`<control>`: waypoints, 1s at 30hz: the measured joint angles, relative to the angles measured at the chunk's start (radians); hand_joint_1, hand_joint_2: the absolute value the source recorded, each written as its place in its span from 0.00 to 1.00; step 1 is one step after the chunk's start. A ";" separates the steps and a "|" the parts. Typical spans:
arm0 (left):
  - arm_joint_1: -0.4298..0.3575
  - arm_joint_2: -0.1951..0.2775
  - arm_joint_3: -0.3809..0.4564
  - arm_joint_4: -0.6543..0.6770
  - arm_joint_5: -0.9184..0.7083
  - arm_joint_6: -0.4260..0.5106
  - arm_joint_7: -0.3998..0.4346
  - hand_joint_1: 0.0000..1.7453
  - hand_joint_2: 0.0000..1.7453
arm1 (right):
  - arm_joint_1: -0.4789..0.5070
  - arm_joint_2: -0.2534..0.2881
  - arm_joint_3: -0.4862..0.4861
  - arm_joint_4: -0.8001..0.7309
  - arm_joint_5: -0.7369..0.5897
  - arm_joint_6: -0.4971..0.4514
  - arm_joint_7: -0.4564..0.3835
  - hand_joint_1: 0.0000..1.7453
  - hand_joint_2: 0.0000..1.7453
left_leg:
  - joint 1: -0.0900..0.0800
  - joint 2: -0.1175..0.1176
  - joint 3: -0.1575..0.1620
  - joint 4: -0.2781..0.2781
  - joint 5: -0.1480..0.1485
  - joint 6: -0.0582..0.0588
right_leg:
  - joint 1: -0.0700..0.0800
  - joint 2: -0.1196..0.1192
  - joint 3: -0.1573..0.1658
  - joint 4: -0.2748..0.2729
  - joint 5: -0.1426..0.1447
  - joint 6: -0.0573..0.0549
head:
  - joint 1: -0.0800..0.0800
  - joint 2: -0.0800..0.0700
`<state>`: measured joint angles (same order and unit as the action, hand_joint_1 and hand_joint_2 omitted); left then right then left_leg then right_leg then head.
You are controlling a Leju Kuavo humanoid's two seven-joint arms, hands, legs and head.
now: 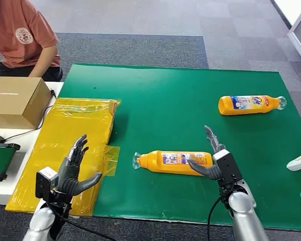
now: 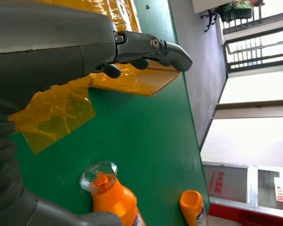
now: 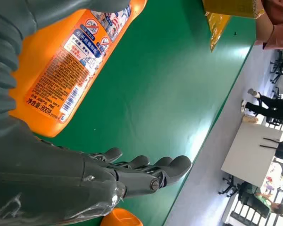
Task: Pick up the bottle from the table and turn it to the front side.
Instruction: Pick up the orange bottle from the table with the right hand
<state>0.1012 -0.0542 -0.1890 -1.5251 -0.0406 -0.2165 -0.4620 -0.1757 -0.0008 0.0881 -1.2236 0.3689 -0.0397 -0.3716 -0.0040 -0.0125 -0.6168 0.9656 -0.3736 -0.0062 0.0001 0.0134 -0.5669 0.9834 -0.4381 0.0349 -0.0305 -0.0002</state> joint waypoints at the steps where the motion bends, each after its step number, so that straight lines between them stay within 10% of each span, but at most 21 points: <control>1: 0.000 0.000 -0.001 0.000 0.000 0.000 0.000 0.00 1.00 | 0.000 0.000 0.000 0.000 0.000 0.000 0.000 0.00 1.00 | 0.000 0.000 0.000 0.000 0.000 0.000 | 0.000 0.000 0.000 0.000 0.000 0.000 | 0.000 0.000; 30: 0.009 0.000 -0.004 -0.011 0.010 0.027 0.016 0.00 1.00 | 0.003 -0.006 0.000 -0.001 0.019 -0.016 0.013 0.00 1.00 | 0.000 0.000 0.000 0.000 0.000 0.000 | 0.000 0.000 0.000 0.000 0.000 0.000 | 0.000 0.000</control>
<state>0.1106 -0.0545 -0.1926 -1.5362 -0.0301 -0.1890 -0.4460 -0.1729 -0.0066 0.0881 -1.2243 0.3876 -0.0558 -0.3582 -0.0040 -0.0125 -0.6167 0.9656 -0.3735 -0.0062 0.0001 0.0134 -0.5669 0.9834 -0.4381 0.0349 -0.0305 -0.0002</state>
